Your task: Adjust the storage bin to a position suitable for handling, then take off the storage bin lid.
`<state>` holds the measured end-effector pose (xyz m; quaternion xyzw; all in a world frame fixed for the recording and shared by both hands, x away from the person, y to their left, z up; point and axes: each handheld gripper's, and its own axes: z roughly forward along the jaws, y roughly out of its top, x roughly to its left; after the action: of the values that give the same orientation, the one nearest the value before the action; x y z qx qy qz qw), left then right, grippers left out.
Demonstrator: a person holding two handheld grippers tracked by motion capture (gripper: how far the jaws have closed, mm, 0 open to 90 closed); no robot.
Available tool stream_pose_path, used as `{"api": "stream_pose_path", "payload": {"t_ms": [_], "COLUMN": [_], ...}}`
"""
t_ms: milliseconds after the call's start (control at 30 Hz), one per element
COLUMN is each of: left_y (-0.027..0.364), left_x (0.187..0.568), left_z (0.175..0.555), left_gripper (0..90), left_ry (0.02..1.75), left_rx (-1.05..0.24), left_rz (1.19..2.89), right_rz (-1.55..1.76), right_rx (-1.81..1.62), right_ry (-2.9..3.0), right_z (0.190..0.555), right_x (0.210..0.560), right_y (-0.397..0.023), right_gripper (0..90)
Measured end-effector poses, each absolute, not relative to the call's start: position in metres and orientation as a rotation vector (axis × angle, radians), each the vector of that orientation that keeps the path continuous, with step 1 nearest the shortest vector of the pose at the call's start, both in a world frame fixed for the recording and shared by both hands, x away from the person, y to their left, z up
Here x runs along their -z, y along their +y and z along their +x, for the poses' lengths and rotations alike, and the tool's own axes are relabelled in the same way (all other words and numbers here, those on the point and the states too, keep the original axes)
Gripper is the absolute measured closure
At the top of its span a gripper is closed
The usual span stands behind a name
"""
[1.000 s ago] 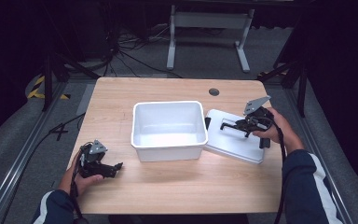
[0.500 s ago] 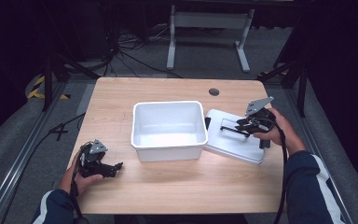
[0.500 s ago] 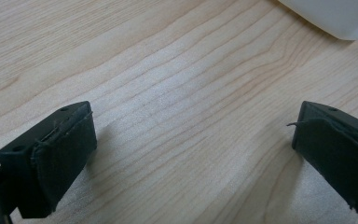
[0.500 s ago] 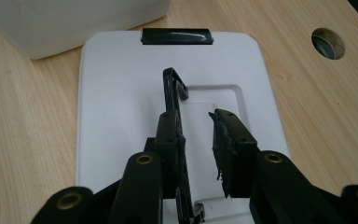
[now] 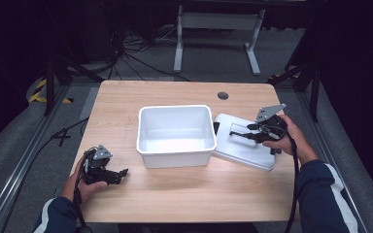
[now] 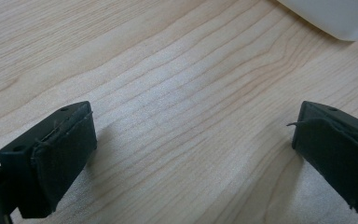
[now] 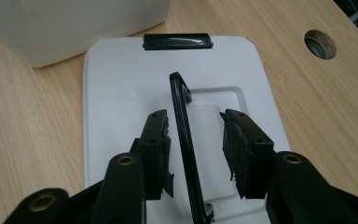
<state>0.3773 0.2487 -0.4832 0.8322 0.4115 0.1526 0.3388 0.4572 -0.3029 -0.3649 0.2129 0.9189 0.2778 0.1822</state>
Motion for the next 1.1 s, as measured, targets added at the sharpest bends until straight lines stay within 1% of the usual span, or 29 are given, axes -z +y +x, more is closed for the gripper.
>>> {"api": "stream_pose_path", "payload": {"t_ms": [100, 300, 500, 767, 1100], "left_y": [0.249, 0.249, 0.249, 0.249, 0.249], "left_x": [0.483, 0.483, 0.483, 0.483, 0.483], "left_z": [0.377, 0.377, 0.377, 0.377, 0.377], "left_gripper": [0.2, 0.2, 0.2, 0.2, 0.1], "left_ry": [1.07, 1.07, 1.07, 1.07, 1.072], "left_rx": [-0.405, -0.407, -0.407, -0.407, -0.406], "left_rz": [2.166, 2.17, 2.171, 2.171, 2.168], "right_rz": [0.616, 0.676, 0.696, 0.721, 0.751], "right_rx": [-0.779, -0.795, -0.817, -0.817, -0.807], "right_ry": [2.586, 2.54, 2.494, 2.456, 2.416], "right_z": [0.454, 0.449, 0.434, 0.419, 0.398], "right_x": [0.363, 0.362, 0.357, 0.353, 0.362], "right_y": [-0.303, -0.307, -0.311, -0.317, -0.336], "right_gripper": [57.5, 48.3, 38.7, 36.7, 33.0]}}
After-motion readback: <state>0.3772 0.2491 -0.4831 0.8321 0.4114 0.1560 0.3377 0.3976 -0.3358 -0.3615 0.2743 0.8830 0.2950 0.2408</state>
